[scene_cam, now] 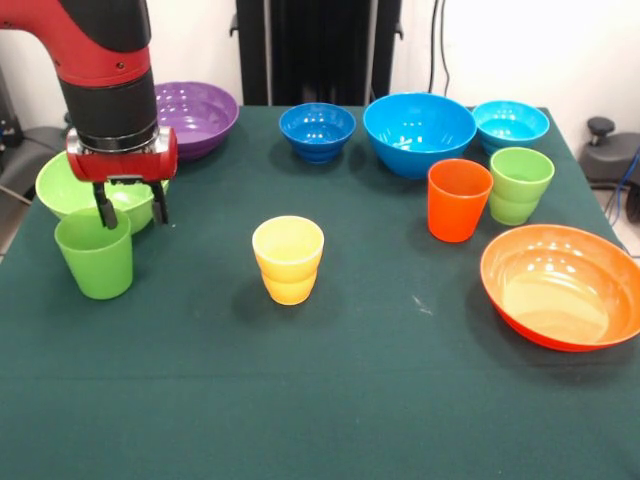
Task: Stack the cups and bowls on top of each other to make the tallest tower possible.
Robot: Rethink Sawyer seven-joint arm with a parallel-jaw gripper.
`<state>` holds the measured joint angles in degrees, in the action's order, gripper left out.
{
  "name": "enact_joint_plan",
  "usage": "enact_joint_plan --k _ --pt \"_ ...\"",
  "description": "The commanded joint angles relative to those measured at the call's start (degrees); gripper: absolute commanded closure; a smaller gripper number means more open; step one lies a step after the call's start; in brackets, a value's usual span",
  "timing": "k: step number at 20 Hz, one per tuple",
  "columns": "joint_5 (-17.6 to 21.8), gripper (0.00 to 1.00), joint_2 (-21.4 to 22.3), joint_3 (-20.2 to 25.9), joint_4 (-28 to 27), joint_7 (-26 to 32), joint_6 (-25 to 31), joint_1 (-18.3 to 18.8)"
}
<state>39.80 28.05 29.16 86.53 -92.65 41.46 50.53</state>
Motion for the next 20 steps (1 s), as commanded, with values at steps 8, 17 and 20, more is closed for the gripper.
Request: enact_joint_plan --k 8,17,20 --pt "3.4 1.0 -4.4 4.6 -2.1 12.1 -3.8 0.3" --pt "3.5 1.0 -4.2 4.6 -2.2 11.6 -2.4 0.2" --pt "3.6 1.0 -4.0 4.6 -2.1 11.2 -2.2 0.1"
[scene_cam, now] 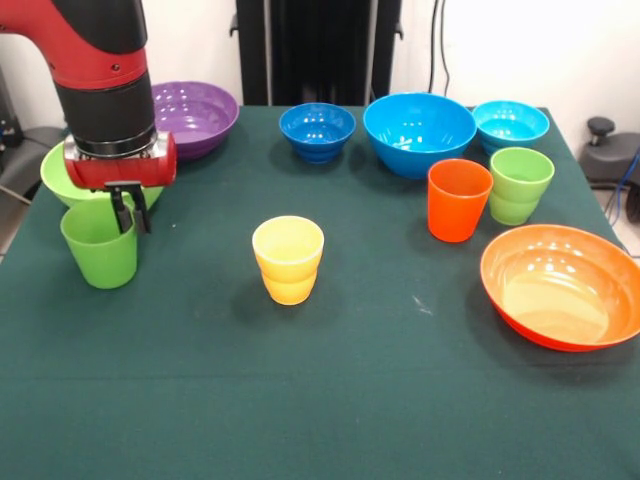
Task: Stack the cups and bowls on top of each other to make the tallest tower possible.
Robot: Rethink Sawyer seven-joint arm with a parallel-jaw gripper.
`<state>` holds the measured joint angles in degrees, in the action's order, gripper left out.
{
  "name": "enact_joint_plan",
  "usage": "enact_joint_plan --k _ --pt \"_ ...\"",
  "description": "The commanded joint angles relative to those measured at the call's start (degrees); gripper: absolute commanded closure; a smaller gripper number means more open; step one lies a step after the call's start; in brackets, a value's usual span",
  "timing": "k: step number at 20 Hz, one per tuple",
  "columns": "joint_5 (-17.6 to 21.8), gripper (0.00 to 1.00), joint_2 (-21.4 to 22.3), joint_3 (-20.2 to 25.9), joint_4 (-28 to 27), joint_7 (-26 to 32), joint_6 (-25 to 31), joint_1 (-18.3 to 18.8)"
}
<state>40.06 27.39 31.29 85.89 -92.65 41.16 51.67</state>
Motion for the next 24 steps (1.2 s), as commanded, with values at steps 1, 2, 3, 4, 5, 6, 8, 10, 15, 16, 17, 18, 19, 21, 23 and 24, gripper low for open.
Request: enact_joint_plan --k 1,2,3,4,5,6,8,10,15,16,17,18,19,21,23,24 --pt "3.4 1.0 -3.2 2.4 -1.4 10.9 -1.9 -1.2" --pt "3.4 1.0 -2.9 2.3 -1.2 10.7 -1.8 -1.3" --pt "3.2 1.0 -2.1 2.3 -0.5 10.3 -1.8 -1.3" --pt "3.0 1.0 -1.4 2.4 0.2 10.1 -1.7 -1.3" --pt "2.7 1.0 -0.8 2.4 0.5 9.7 -1.4 -1.6" --pt "2.5 1.0 -0.1 2.4 1.0 9.3 -1.2 -1.7" --pt "1.9 1.0 1.6 2.5 2.7 8.4 -1.1 -1.7" --pt "1.6 1.0 2.9 2.5 4.1 7.6 -1.6 -1.5" --pt "-0.1 1.0 6.9 3.3 7.1 5.4 -1.4 -1.7" --pt "-0.3 1.0 7.7 3.3 7.5 4.9 -1.4 -1.8" --pt "-0.5 1.0 8.3 3.3 7.9 4.4 -1.4 -1.9" --pt "-0.7 1.0 8.9 3.3 8.3 3.9 -1.4 -2.1" --pt "-1.0 1.0 9.5 3.2 8.6 3.4 -1.5 -2.3" --pt "-1.5 1.0 10.6 3.1 9.3 2.4 -1.6 -2.8" --pt "-2.0 1.0 11.7 2.7 10.2 1.2 -1.9 -3.2" --pt "-2.4 1.0 12.2 2.8 10.7 0.8 -1.9 -3.4"
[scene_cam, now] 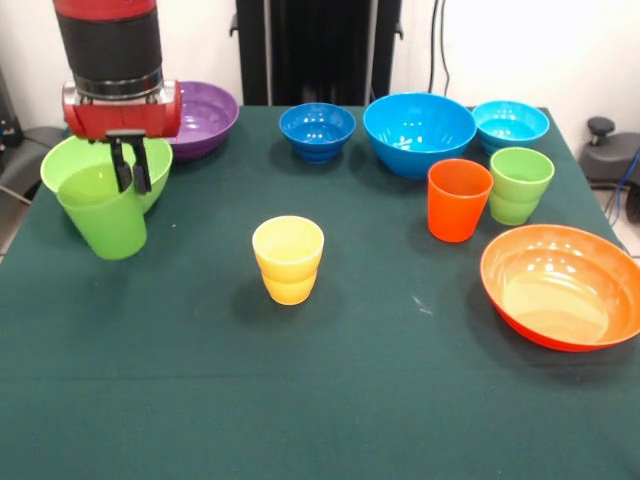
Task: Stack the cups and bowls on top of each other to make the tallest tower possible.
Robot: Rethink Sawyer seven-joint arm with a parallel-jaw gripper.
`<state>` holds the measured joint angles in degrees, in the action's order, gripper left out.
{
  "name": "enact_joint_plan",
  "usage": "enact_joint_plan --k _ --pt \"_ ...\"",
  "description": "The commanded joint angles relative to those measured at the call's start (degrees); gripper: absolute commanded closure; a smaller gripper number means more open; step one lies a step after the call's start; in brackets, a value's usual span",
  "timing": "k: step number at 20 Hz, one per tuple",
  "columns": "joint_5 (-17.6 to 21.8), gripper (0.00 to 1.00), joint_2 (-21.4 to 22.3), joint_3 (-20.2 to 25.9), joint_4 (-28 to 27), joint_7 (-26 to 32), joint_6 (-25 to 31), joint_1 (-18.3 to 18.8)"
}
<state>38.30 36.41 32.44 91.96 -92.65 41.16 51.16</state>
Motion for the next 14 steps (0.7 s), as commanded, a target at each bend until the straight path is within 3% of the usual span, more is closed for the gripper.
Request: enact_joint_plan --k 1,14 --pt "-1.2 1.0 4.2 1.6 5.3 0.2 -1.7 -3.2" --pt "-3.4 1.0 10.6 -2.9 10.5 -9.7 -5.8 -9.5"
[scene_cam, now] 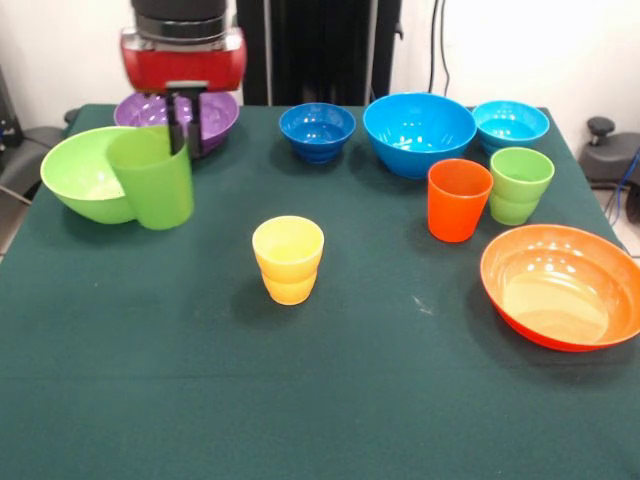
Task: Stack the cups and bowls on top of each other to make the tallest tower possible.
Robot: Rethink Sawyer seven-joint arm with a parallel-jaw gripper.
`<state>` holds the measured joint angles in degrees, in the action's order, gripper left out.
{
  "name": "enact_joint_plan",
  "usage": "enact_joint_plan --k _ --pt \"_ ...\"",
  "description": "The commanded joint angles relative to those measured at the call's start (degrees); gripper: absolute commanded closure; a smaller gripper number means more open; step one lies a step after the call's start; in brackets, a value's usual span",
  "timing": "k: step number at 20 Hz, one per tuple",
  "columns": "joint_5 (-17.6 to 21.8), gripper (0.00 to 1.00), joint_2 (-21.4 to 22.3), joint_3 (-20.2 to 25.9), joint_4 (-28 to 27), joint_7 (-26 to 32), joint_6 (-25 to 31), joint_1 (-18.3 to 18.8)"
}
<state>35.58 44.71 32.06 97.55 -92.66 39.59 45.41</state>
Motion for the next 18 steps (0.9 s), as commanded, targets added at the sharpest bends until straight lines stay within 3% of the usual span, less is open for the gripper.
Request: enact_joint_plan --k 1,8,18 --pt "-0.7 1.0 2.3 -2.6 5.0 -10.0 -5.1 -4.0" --pt "-1.3 1.0 0.9 -4.8 4.8 -12.3 -9.3 -7.4" --pt "-3.9 1.0 2.0 -7.7 5.4 -13.5 -9.0 -10.5"
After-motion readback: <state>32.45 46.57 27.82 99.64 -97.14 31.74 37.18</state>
